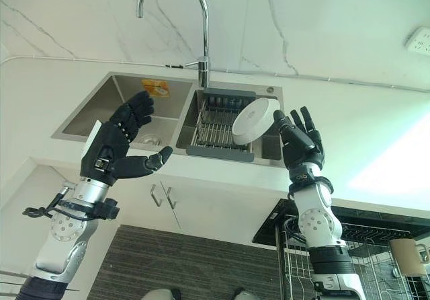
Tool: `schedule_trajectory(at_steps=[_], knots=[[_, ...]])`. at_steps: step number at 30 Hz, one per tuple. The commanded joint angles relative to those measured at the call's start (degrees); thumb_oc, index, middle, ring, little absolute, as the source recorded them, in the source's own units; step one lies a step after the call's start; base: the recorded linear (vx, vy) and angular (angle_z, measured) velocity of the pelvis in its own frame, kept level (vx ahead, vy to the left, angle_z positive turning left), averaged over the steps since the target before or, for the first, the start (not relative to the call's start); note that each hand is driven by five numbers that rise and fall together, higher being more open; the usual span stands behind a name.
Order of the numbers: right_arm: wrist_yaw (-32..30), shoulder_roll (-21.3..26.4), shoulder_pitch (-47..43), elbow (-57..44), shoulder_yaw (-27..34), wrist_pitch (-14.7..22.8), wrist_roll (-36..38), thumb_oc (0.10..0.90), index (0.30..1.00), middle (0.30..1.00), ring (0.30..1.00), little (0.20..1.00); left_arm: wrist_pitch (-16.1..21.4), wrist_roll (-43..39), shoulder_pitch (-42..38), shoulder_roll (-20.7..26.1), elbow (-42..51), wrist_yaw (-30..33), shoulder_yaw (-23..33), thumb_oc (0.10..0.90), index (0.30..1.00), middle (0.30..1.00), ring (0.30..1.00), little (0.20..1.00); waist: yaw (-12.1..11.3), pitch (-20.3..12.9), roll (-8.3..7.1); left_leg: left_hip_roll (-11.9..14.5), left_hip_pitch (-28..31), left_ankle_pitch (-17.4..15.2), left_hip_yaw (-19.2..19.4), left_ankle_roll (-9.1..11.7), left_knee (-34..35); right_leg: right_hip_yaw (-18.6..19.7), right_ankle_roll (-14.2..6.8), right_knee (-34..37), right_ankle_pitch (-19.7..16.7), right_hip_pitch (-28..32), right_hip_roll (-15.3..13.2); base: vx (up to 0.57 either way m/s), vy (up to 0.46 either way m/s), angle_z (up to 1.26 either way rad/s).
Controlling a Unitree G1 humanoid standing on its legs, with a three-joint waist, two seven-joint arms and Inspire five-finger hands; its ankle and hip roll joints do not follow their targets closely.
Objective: Place the dishes in the dishwasher.
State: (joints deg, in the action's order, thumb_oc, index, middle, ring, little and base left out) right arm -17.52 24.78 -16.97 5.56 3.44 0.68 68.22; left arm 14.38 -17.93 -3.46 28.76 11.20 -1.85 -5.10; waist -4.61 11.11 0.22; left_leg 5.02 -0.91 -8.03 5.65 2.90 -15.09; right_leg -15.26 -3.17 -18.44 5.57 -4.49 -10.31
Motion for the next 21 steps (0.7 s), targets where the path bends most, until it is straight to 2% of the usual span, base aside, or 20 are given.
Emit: schedule_trajectory(at_steps=[1, 6, 10, 11, 16, 21], knots=[[0.16, -0.13, -6.21, -0.85, 4.6, 3.91, 0.43, 0.8, 0.9, 0.9, 0.9, 0.9, 7.04, -2.09, -5.18, 3.52, 2.73, 2.13, -0.3, 0.8, 0.9, 0.9, 0.9, 0.9, 0.79, -4.99, -1.82, -0.37, 1.71, -9.41, -0.35, -1.81, -2.1, 1.38, -4.01, 1.26, 4.74, 2.92, 0.05, 0.0, 0.0, 0.0], [-0.04, -0.53, -5.2, -1.24, 4.42, 2.13, 1.04, 0.8, 0.9, 0.9, 0.9, 0.9, 6.8, -1.54, -5.4, 3.43, 2.69, 2.81, -0.58, 0.8, 0.9, 0.9, 0.9, 0.9, 1.08, -4.8, -1.91, -0.37, 1.7, -9.37, 0.02, -1.88, -2.1, 1.68, -4.01, 1.26, 4.8, 2.92, 0.18, -0.03, 0.008, -0.02], [3.03, -0.24, -5.58, 1.79, 3.2, -2.18, 6.75, 0.8, 0.9, 0.9, 0.9, 0.9, 6.71, -1.81, -5.97, 3.85, 2.38, 2.55, -1.04, 0.8, 0.9, 0.9, 0.9, 0.9, 0.76, -4.74, -2.17, -0.3, 1.78, -9.24, 0.24, -1.76, -2.1, 1.47, -4.03, 1.26, 4.86, 3.14, 0.16, -0.01, 0.0, -0.01], [3.19, -0.17, -5.68, 2.03, 3.18, -2.23, 6.82, 0.8, 0.9, 0.9, 0.9, 0.9, 6.72, -1.82, -6.0, 3.86, 2.36, 2.54, -1.05, 0.8, 0.9, 0.9, 0.9, 0.9, 0.75, -4.73, -2.18, -0.3, 1.78, -9.24, 0.24, -1.75, -2.1, 1.46, -4.03, 1.26, 4.87, 3.14, 0.16, 0.0, 0.0, 0.0], [5.22, 2.12, -7.86, 7.36, 2.58, -5.71, 10.13, 0.8, 0.9, 0.9, 0.9, 0.9, 6.33, -2.55, -6.79, 4.73, 1.81, 2.08, -1.36, 0.8, 0.9, 0.9, 0.9, 0.9, 0.22, -4.86, -2.6, -0.19, 1.8, -9.28, 0.3, -1.5, -2.1, 1.17, -4.01, 1.26, 5.06, 3.42, 0.23, 0.0, 0.0, 0.0], [5.47, 4.56, -11.93, 15.15, 1.69, -7.61, 12.71, 0.8, 0.9, 0.9, 0.9, 0.9, 5.78, -3.24, -7.65, 5.85, 1.83, 1.8, -2.29, 0.8, 0.9, 0.9, 0.9, 0.9, -0.9, -4.91, -2.78, -0.3, 1.74, -9.19, 0.03, -1.31, -2.1, 0.58, -3.99, 1.26, 5.17, 3.76, 0.04, 0.0, 0.0, 0.01]])
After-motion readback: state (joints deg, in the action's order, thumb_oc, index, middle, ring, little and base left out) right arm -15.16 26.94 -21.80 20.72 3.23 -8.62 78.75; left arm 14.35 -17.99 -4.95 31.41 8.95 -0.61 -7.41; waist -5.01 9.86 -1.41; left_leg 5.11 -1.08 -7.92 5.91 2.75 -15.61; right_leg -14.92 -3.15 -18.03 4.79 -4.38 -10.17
